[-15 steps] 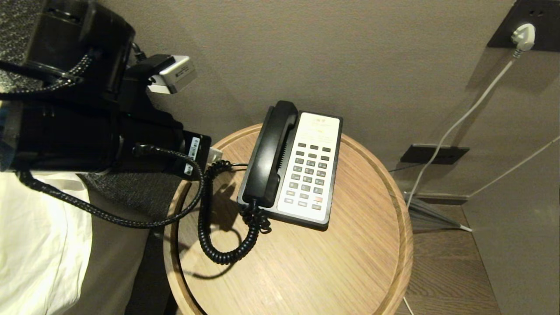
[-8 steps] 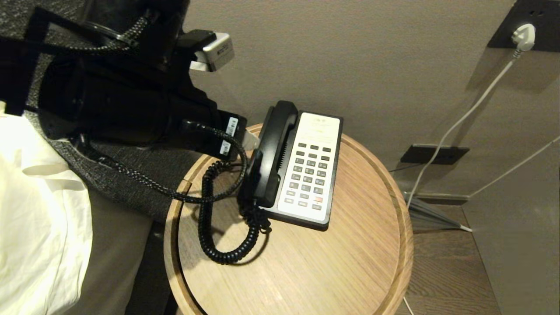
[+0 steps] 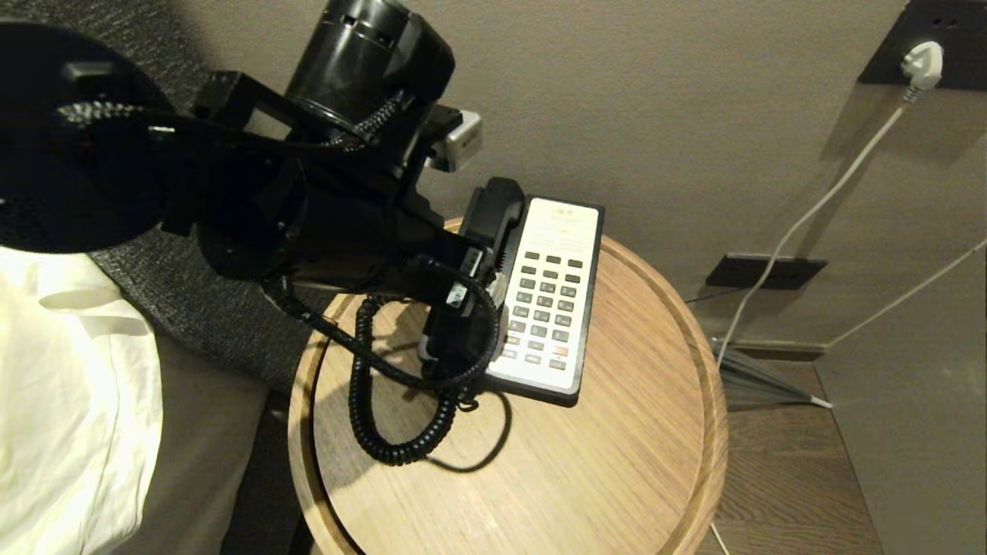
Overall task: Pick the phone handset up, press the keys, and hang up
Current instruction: Pick up the desk phone handset
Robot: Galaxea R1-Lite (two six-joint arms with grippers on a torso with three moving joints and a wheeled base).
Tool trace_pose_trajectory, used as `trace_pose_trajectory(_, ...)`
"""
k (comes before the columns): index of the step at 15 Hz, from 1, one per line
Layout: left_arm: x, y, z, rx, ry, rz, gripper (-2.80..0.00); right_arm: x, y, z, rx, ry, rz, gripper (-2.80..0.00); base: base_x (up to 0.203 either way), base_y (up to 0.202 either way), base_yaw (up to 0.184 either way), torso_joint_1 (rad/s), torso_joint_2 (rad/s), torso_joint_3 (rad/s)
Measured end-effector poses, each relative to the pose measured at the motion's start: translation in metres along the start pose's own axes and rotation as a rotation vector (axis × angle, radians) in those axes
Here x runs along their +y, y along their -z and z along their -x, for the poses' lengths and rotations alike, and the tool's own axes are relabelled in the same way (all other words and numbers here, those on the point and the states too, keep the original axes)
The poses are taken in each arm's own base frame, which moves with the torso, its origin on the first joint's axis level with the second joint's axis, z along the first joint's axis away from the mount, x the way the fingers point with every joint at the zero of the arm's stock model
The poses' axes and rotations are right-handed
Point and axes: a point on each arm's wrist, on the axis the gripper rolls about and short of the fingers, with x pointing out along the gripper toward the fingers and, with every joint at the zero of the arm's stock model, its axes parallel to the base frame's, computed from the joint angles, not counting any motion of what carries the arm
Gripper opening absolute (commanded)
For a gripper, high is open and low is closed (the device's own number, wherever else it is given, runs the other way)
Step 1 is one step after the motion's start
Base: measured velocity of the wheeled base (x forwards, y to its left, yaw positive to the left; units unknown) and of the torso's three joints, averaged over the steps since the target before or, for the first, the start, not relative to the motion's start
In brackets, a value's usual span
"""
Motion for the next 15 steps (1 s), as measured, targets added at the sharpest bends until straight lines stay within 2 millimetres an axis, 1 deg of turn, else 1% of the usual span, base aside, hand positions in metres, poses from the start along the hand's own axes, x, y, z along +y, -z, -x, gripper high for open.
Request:
trace_pose_trajectory(5, -0.004, 0.002, -0.013, 0.019, -0.02, -0.002, 0.0, 0.0, 0.0, 0.0, 0.0, 0.0, 0.0, -2.8, 0.0, 0.0, 0.0, 0.0, 0.0, 0.0)
trace_pose_trajectory(6, -0.005, 0.002, -0.014, 0.023, -0.021, -0.003, -2.8, 0.0, 0.0, 0.0, 0.0, 0.0, 0.0, -2.8, 0.0, 0.0, 0.0, 0.0, 0.0, 0.0)
trace_pose_trajectory(15, -0.006, 0.003, -0.017, 0.027, -0.02, 0.015, -2.8, 0.0, 0.0, 0.0, 0.0, 0.0, 0.0, -2.8, 0.0, 0.0, 0.0, 0.0, 0.0, 0.0)
